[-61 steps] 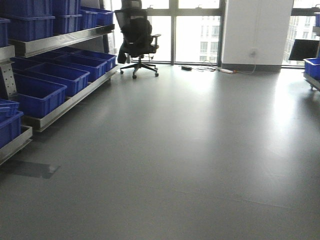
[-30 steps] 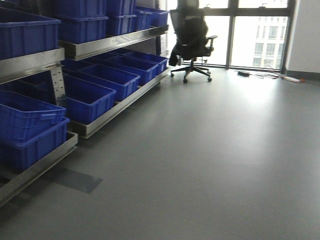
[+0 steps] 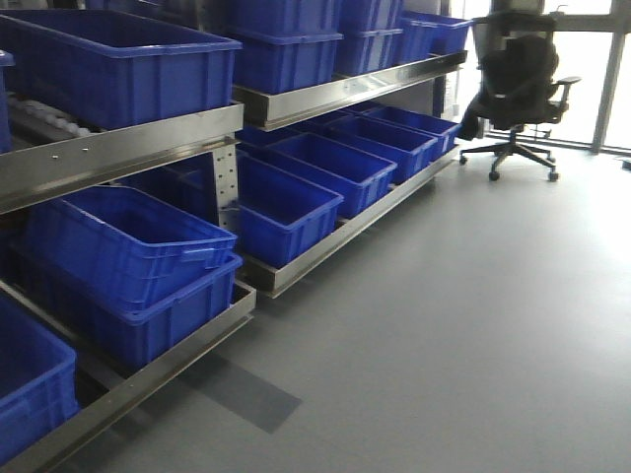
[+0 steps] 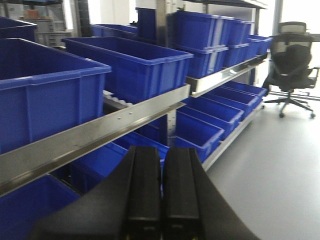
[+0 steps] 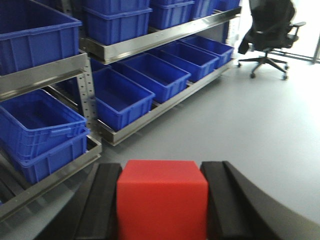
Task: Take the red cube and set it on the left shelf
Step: 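Drive the base across the room to the rack of blue bins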
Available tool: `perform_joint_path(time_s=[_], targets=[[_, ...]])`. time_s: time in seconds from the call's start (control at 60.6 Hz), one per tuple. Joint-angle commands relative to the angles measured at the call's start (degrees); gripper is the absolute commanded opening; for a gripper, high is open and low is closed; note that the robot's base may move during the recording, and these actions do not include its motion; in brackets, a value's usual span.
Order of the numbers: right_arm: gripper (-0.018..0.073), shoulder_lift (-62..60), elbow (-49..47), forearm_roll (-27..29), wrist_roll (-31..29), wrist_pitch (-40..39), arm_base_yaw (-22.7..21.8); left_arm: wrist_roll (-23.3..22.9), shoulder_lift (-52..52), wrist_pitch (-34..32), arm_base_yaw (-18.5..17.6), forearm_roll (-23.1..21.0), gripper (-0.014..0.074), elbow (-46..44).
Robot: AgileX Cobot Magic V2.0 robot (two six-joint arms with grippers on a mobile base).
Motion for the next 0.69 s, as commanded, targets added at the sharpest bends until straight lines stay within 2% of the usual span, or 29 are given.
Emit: perform_joint_path(time_s=[0.0, 0.677], targets=[[0.0053, 0.54, -1.61, -0.64, -0.33, -5.28, -0.21, 0.01, -0.94, -4.88, -0.23, 0.00, 0.0102, 1.41], [0.0053, 0.54, -1.61, -0.64, -0.33, -5.28, -0.21, 0.01, -0.94, -4.88, -0.23, 0.00, 0.0102, 1.41]])
